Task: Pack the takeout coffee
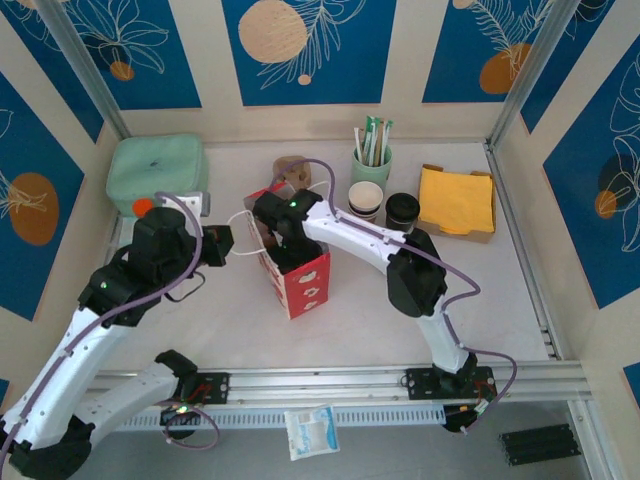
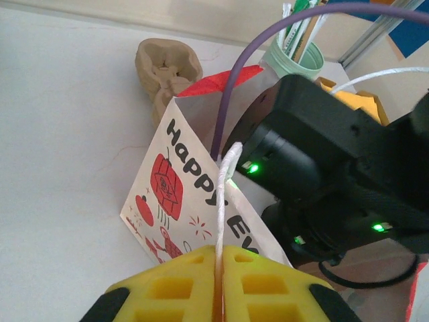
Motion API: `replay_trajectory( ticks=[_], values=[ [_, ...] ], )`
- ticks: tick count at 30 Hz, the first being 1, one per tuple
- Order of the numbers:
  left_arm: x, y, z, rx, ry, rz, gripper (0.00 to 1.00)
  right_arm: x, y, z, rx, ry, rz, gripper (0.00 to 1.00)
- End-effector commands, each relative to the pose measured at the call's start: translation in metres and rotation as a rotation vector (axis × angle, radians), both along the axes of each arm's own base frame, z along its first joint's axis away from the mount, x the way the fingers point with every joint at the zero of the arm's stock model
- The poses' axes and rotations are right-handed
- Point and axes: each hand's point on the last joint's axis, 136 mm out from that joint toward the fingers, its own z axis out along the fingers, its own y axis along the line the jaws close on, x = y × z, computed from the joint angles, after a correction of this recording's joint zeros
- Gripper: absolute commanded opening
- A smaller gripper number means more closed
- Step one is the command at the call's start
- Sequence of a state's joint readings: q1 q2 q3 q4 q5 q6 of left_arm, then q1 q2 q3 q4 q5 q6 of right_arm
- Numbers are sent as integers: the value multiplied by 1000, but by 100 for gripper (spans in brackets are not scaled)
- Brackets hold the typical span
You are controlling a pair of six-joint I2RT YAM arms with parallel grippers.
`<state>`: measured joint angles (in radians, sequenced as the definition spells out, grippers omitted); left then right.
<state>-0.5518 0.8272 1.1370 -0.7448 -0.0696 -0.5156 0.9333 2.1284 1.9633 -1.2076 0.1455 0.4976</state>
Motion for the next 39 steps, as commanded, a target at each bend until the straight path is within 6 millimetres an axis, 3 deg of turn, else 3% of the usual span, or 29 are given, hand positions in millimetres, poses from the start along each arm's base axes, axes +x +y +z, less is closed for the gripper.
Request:
replay_trajectory(
  ticks=[1,10,24,39],
  values=[
    [1,-4,3,-8,-11,-22,12,-3,1,36,52,-29,10,73],
    [3,-3,2,9,-7,-19,15,-2,5,63,86,-70,28,73],
    [5,-1,11,15,-20,-6,33,-4,12,116,144,-150,68,72],
    [2,1,23,14,-29,-11,58,-18,11,141,146,-199,98,72]
  ],
)
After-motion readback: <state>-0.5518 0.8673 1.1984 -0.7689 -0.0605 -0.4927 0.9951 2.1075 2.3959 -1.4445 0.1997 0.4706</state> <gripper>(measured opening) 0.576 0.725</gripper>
